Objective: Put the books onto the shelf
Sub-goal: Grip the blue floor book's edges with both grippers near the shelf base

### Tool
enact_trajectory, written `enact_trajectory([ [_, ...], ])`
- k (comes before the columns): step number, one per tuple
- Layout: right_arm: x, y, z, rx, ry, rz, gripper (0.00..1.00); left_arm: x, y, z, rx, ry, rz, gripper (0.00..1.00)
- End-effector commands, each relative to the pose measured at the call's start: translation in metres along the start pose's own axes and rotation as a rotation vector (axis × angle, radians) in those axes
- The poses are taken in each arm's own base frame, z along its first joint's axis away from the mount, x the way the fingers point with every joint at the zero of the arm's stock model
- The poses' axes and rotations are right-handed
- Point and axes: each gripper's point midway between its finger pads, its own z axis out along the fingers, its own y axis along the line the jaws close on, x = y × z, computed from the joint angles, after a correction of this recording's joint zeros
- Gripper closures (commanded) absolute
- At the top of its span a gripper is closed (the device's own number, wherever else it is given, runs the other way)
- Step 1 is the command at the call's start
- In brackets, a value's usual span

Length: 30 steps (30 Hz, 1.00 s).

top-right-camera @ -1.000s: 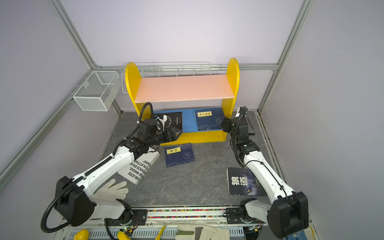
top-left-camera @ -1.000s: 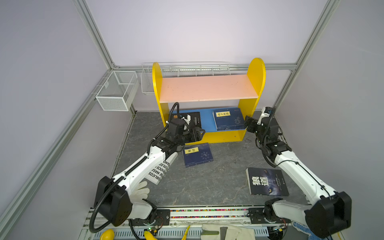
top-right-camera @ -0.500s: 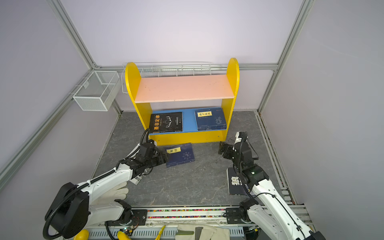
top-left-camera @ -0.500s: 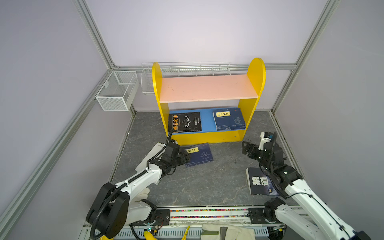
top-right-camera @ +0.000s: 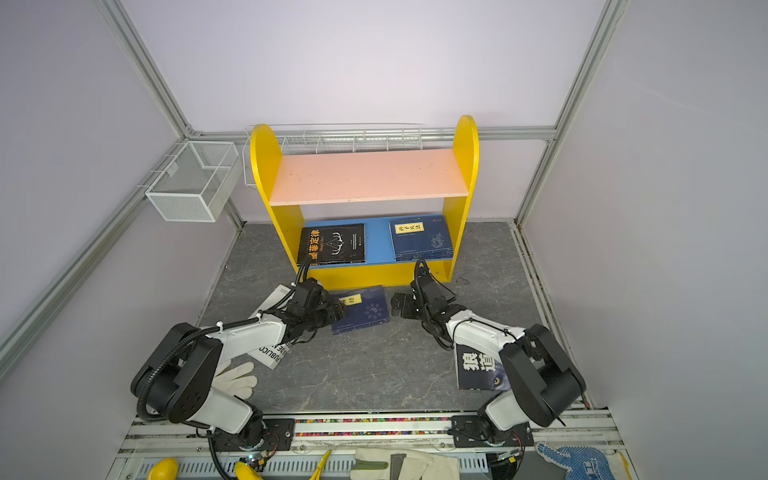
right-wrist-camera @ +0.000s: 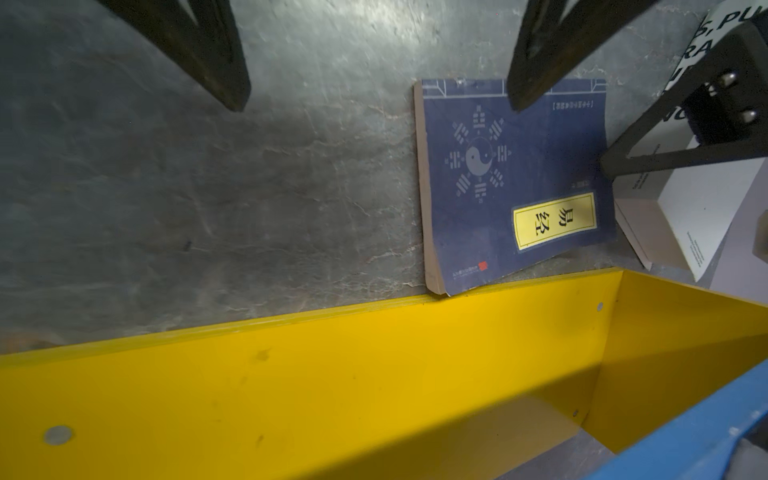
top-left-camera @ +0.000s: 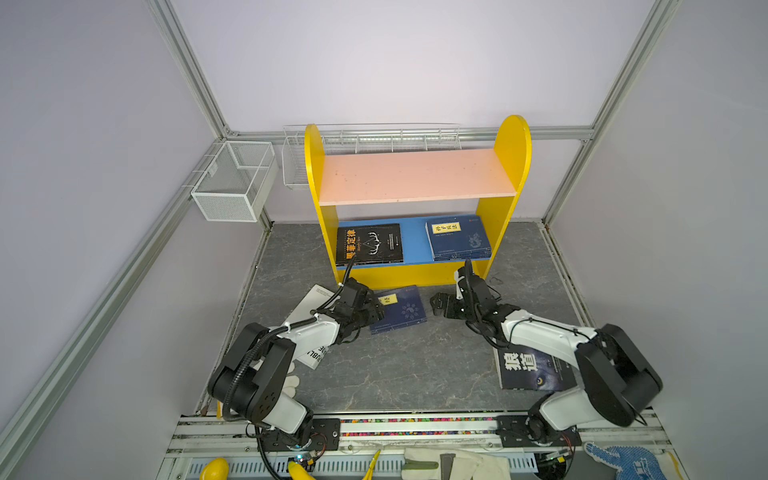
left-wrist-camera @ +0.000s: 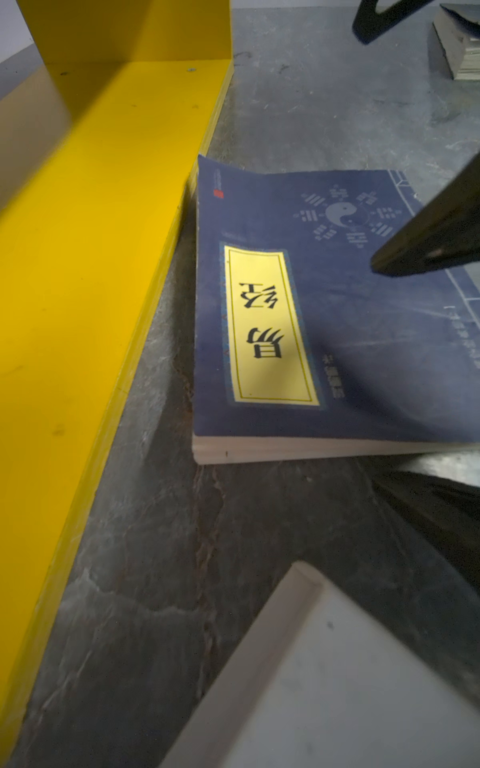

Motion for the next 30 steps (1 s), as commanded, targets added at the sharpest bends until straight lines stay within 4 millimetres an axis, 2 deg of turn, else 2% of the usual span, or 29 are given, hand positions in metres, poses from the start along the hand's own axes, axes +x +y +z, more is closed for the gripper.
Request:
enact_trajectory([
  [1, -0.005, 0.029, 0.015, -0.075, -0.004, -0.012, 0.03, -0.014, -0.014, 0.005, 0.064, -0.033, -0.013, 0.28],
  [5, 0.010, 0.032, 0.035, -0.049, 0.040, -0.027, 0.04, -0.015, -0.019, 0.009, 0.089, -0.033, -0.012, 0.33],
  [10, 0.033, 0.022, 0.054, -0.011, 0.102, -0.009, 0.06, -0.019, -0.022, 0.004, 0.110, -0.056, -0.004, 0.38],
  [11, 0.025, 0.029, 0.056, -0.023, 0.091, -0.006, 0.06, -0.020, -0.024, 0.003, 0.119, -0.062, -0.003, 0.39],
  [13, 0.030, 0.029, 0.060, -0.023, 0.108, -0.003, 0.07, -0.021, -0.030, -0.001, 0.158, -0.071, -0.001, 0.40],
  [17, 0.035, 0.036, 0.060, -0.036, 0.116, -0.016, 0.09, -0.021, -0.041, -0.008, 0.224, -0.081, -0.008, 0.43],
  [24, 0.039, 0.041, 0.059, -0.052, 0.128, -0.027, 0.11, -0.020, -0.068, -0.022, 0.424, -0.096, -0.057, 0.56],
  [27, 0.040, 0.043, 0.059, -0.067, 0.133, -0.038, 0.11, -0.019, -0.070, -0.023, 0.455, -0.100, -0.065, 0.61],
  [30, 0.040, 0.044, 0.059, -0.069, 0.137, -0.052, 0.11, -0.016, -0.065, -0.019, 0.423, -0.094, -0.045, 0.60],
])
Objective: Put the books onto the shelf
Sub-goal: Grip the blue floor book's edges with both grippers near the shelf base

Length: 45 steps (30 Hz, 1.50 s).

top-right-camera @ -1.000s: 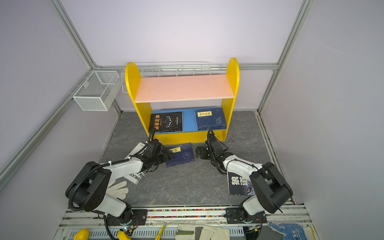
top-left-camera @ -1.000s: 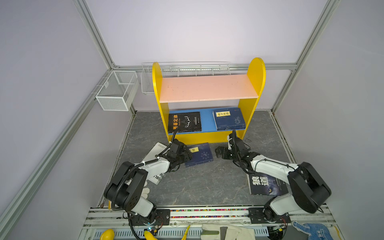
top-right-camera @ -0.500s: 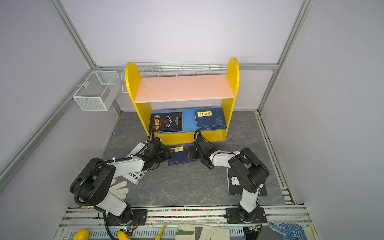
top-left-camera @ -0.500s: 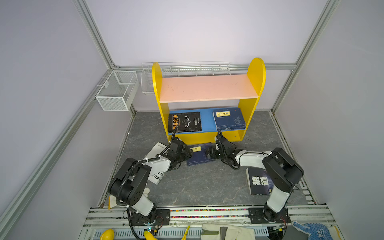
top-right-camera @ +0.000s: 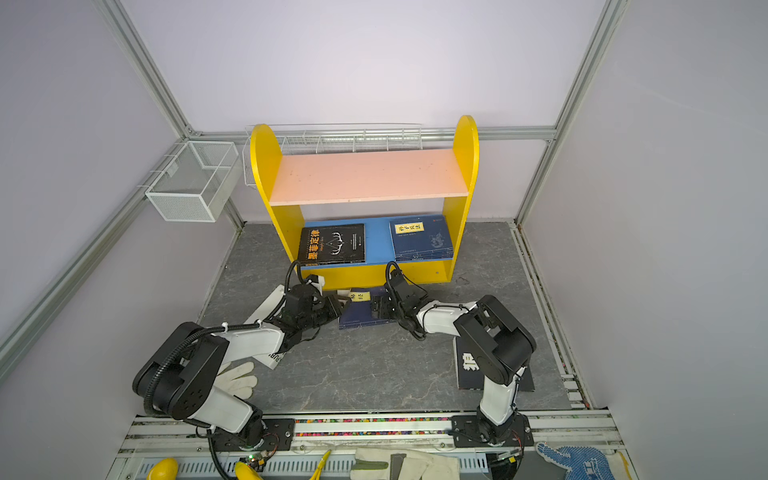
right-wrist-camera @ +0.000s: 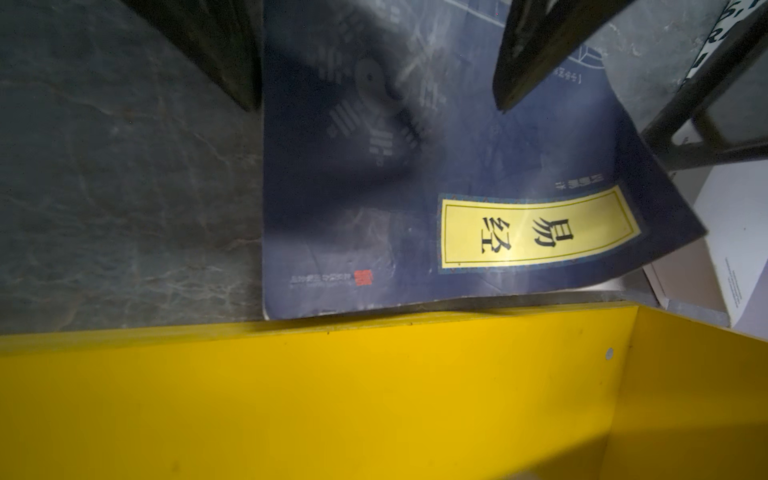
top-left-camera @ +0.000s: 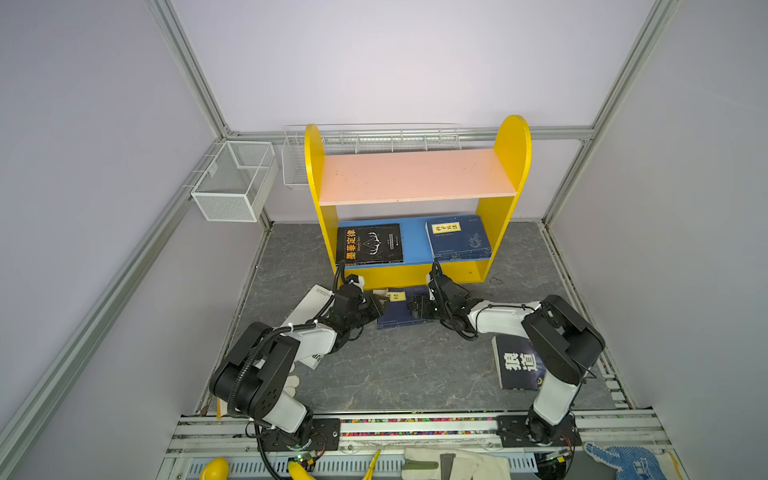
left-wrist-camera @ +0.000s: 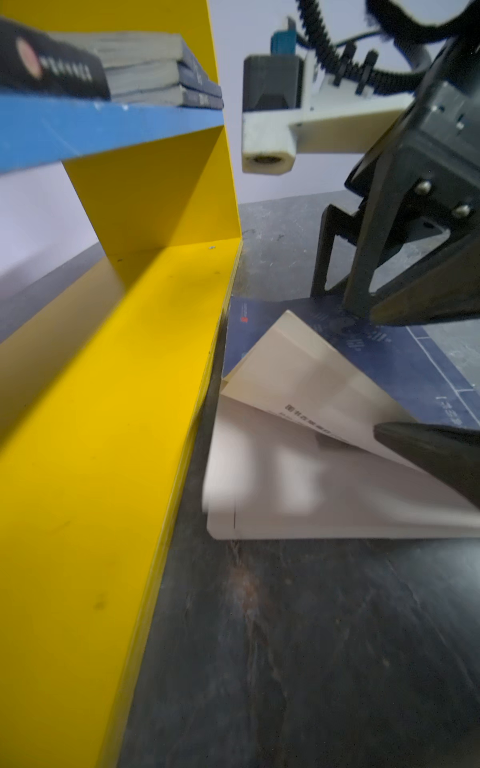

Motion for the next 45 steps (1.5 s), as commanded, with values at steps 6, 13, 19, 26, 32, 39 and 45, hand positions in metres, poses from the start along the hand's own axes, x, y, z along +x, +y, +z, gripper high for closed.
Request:
enact_trajectory([
  [6, 0.014, 0.003, 0.003, -0.001, 0.060, -0.031, 0.12, 0.000, 0.015, 0.008, -0.101, 0.035, 0.116, 0.56],
  [13, 0.014, 0.003, 0.003, 0.004, 0.066, -0.037, 0.12, -0.008, 0.026, 0.009, -0.186, 0.029, 0.228, 0.45],
  [19, 0.012, 0.003, 0.004, 0.014, 0.070, -0.042, 0.12, -0.004, 0.020, 0.023, -0.130, 0.062, 0.227, 0.44],
  [26, 0.011, 0.002, 0.007, 0.026, 0.079, -0.050, 0.13, 0.003, 0.018, 0.036, -0.079, 0.091, 0.210, 0.55],
  [32, 0.009, 0.003, 0.007, 0.028, 0.074, -0.053, 0.12, 0.006, 0.009, 0.034, -0.033, 0.106, 0.205, 0.64],
  [39, 0.004, 0.006, 0.002, 0.018, 0.056, -0.066, 0.12, 0.007, -0.003, 0.026, 0.006, 0.122, 0.206, 0.80],
  [45, -0.008, 0.014, -0.009, -0.001, 0.020, -0.087, 0.11, 0.005, -0.015, 0.015, 0.037, 0.110, 0.183, 0.95],
])
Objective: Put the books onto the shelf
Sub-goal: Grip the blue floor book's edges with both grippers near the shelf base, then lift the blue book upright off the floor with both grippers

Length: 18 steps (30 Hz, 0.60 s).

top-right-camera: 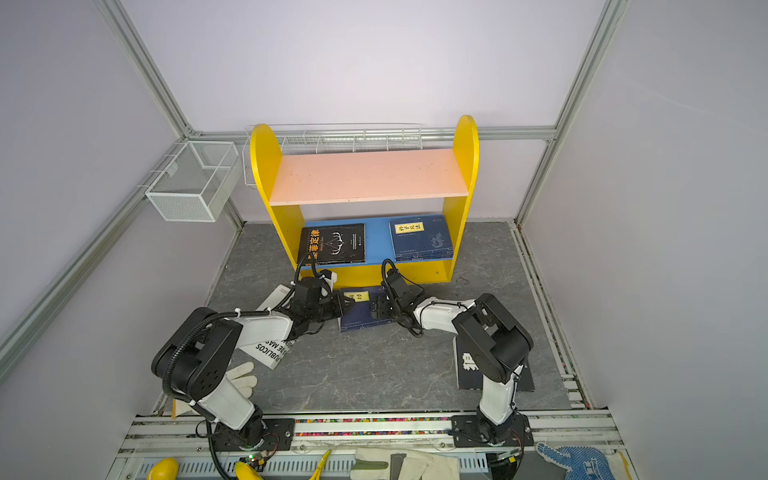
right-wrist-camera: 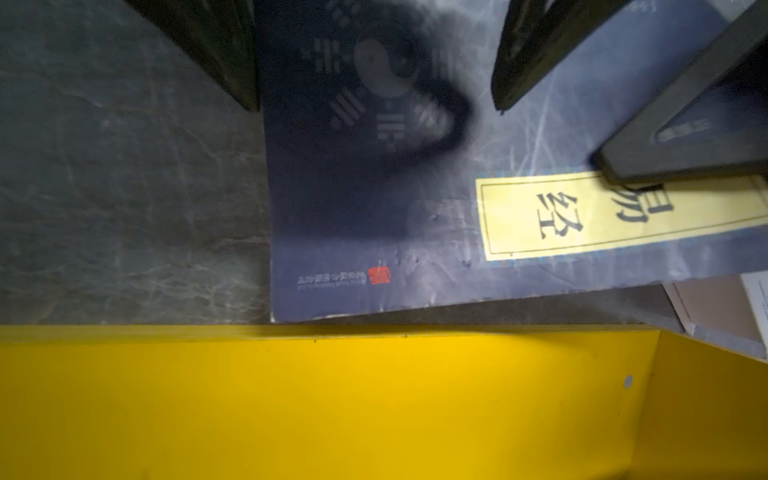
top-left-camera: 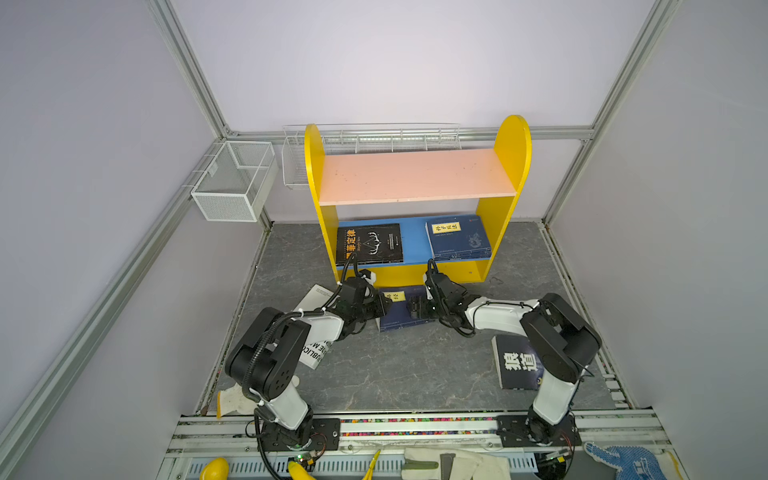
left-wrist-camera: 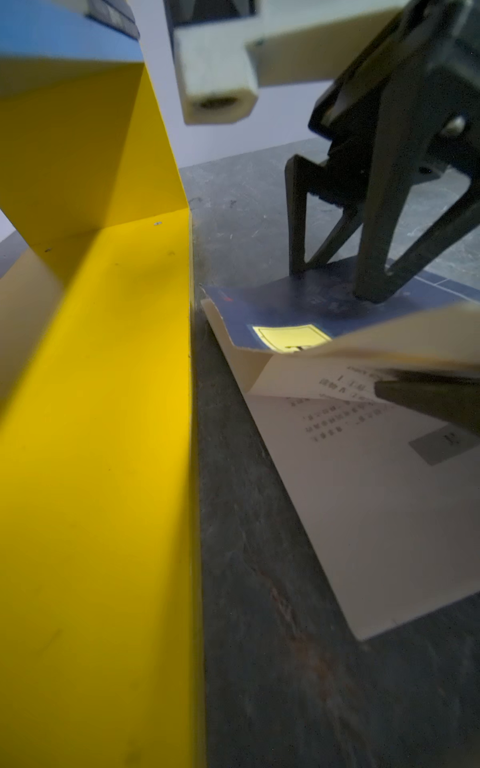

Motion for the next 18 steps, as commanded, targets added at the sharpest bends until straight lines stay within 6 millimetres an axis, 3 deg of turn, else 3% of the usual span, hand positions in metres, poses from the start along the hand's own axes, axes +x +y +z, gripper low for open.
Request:
enact_trajectory([
  [1, -0.012, 0.013, -0.014, -0.029, -0.033, -0.033, 0.11, -0.002, -0.014, -0.009, 0.043, -0.012, -0.004, 0.97],
  [8, -0.029, 0.008, -0.032, -0.026, -0.075, -0.018, 0.05, -0.009, -0.023, -0.025, 0.035, -0.038, -0.026, 1.00],
  [11, -0.041, 0.005, -0.051, -0.033, -0.096, 0.033, 0.00, -0.015, -0.023, -0.035, -0.002, -0.053, -0.029, 1.00],
  [13, -0.045, -0.001, -0.068, -0.033, -0.081, 0.095, 0.05, -0.019, -0.024, -0.042, -0.026, -0.066, -0.038, 1.00],
  [18, -0.029, -0.002, -0.097, -0.126, 0.021, 0.313, 0.10, -0.028, -0.034, -0.053, -0.008, -0.101, -0.080, 1.00],
])
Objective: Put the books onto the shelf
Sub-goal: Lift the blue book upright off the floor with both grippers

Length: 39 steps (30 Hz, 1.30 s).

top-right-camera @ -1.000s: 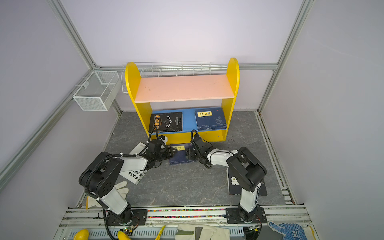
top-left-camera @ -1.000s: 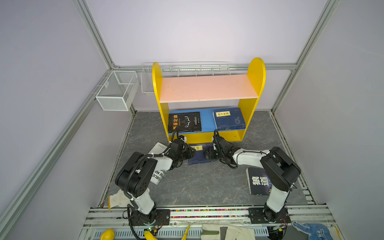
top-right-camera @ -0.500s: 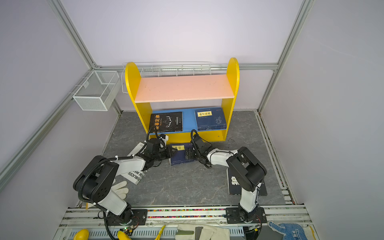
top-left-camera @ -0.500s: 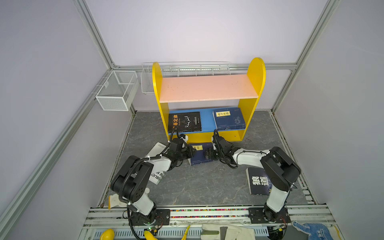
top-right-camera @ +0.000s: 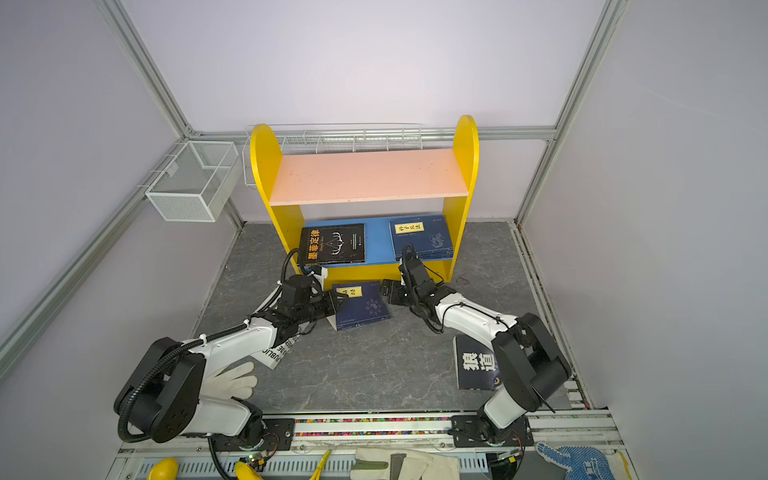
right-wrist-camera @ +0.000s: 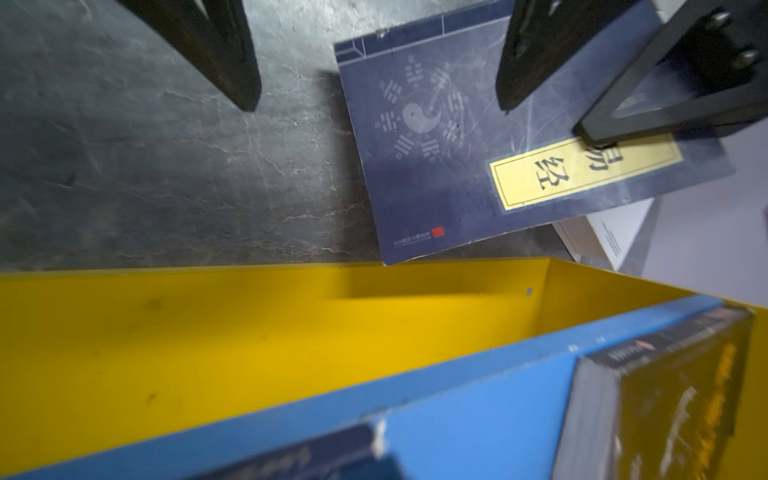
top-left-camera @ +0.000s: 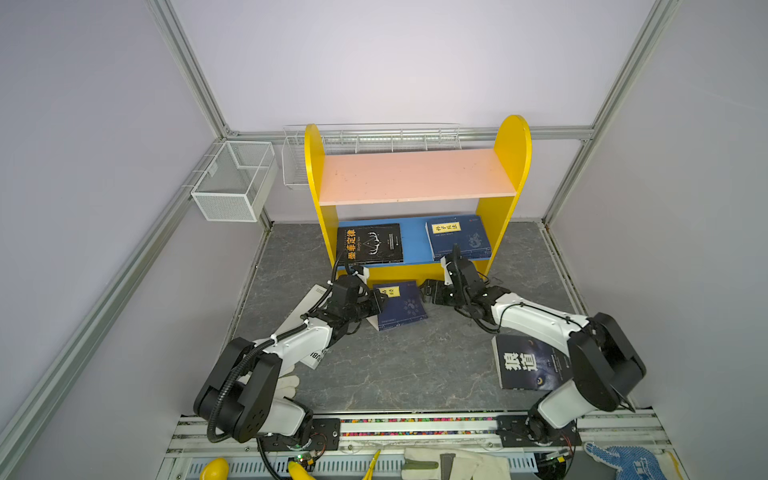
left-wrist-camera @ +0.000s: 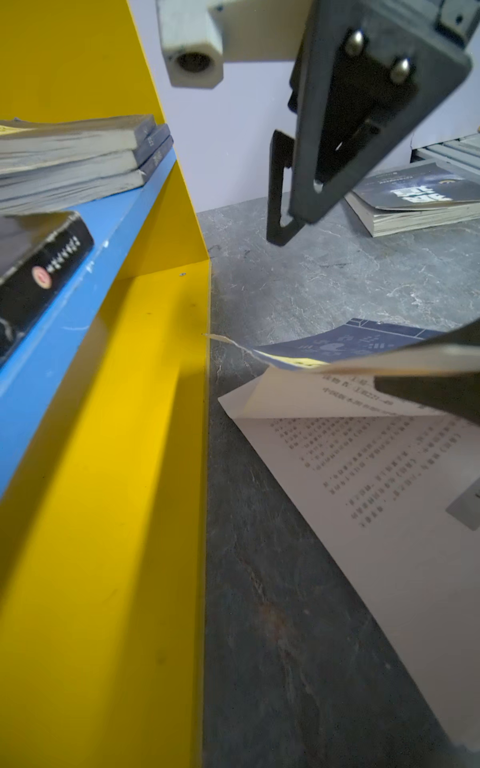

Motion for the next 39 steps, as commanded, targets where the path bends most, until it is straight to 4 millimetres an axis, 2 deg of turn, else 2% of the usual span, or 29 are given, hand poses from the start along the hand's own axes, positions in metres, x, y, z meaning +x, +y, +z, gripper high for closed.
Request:
enact_trajectory([
  [1, 0.031, 0.000, -0.016, -0.061, 0.131, 0.188, 0.10, -0.013, -0.012, -0.007, 0.005, -0.037, -0.045, 1.00],
  [2, 0.031, 0.005, -0.019, -0.093, 0.134, 0.215, 0.10, -0.016, -0.015, -0.009, 0.010, -0.044, -0.053, 1.00],
  [3, 0.044, 0.001, -0.019, -0.105, 0.161, 0.256, 0.10, -0.019, -0.018, -0.011, 0.013, -0.052, -0.060, 1.00],
  [6, 0.055, 0.013, -0.020, -0.211, 0.192, 0.358, 0.09, -0.029, -0.030, -0.018, 0.028, -0.081, -0.067, 1.00],
  [12, 0.075, 0.024, -0.006, -0.281, 0.230, 0.478, 0.05, -0.041, -0.047, -0.028, 0.075, -0.128, -0.110, 1.00],
  [17, 0.073, 0.034, 0.003, -0.322, 0.212, 0.492, 0.05, -0.035, -0.060, -0.027, 0.088, -0.154, -0.117, 1.00],
  [24, 0.071, 0.040, 0.022, -0.429, 0.184, 0.588, 0.00, -0.015, -0.055, -0.015, 0.110, -0.142, -0.231, 1.00],
  [27, 0.076, 0.039, 0.033, -0.465, 0.187, 0.639, 0.07, -0.007, -0.048, -0.013, 0.094, -0.150, -0.275, 1.00],
  [33, 0.077, 0.032, 0.045, -0.543, 0.128, 0.741, 0.30, 0.007, -0.032, -0.010, 0.035, -0.118, -0.299, 1.00],
  [39, 0.085, 0.025, 0.056, -0.489, 0.135, 0.739, 0.50, 0.029, -0.010, -0.005, -0.017, -0.083, -0.376, 1.00],
])
